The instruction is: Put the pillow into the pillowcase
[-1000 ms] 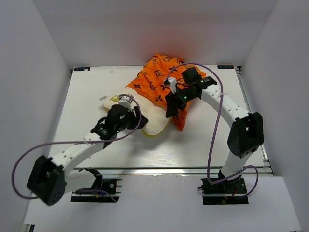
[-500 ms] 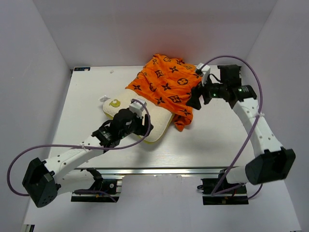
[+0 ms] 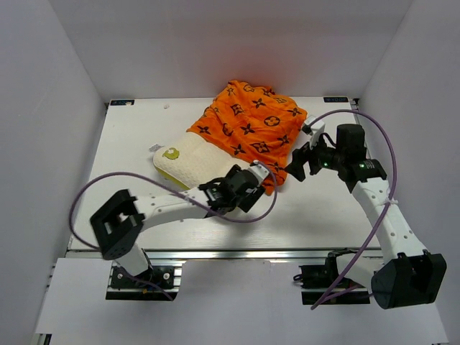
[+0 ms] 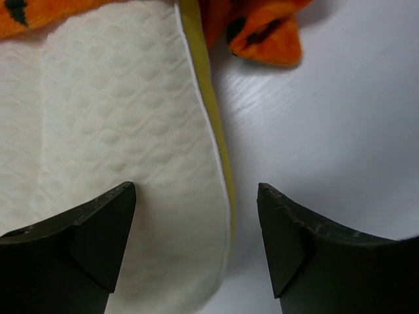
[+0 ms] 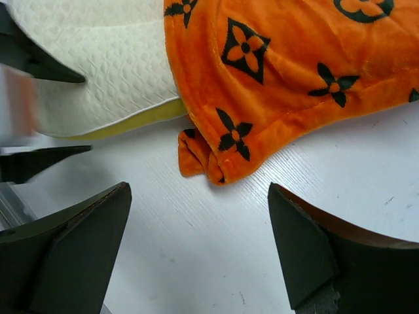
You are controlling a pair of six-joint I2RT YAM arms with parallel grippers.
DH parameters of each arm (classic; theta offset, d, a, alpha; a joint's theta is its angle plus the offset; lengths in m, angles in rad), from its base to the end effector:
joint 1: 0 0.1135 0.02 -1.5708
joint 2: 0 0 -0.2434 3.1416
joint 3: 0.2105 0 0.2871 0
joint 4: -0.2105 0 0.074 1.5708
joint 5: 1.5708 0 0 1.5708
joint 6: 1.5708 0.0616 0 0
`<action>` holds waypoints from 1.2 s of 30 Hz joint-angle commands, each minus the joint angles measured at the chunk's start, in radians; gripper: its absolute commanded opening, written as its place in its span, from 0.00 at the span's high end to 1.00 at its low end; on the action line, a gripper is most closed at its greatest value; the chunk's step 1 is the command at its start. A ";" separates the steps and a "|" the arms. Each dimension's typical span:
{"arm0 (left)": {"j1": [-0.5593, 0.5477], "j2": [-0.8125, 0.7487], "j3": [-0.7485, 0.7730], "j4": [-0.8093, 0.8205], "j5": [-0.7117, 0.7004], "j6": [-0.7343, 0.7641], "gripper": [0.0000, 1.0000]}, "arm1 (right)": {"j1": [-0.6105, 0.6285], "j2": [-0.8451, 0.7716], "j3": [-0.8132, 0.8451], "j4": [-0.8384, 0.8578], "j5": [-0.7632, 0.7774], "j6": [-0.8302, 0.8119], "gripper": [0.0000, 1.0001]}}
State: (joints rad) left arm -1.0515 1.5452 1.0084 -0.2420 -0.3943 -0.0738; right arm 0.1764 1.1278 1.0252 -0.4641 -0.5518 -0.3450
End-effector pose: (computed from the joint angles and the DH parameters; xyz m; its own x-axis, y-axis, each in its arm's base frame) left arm 0.2086 -0.3172 0.1729 -0.3967 0.5569 -0.7297 0.6384 0.7386 0.2166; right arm 0.2973 0.0858 0.2964 -0.2996 -0.3459 -0.8891 -0.7291 0.6841 -0.0205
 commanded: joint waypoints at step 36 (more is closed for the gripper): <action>0.702 0.233 0.619 0.897 0.965 -1.405 1.00 | -0.074 -0.204 -0.214 0.349 -0.003 0.507 0.11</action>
State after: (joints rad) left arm -0.3508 1.7622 1.5593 0.2878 0.5491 -1.2247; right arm 0.1059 0.9150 0.8459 -0.2142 -0.5423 -0.0044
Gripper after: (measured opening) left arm 0.136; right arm 0.887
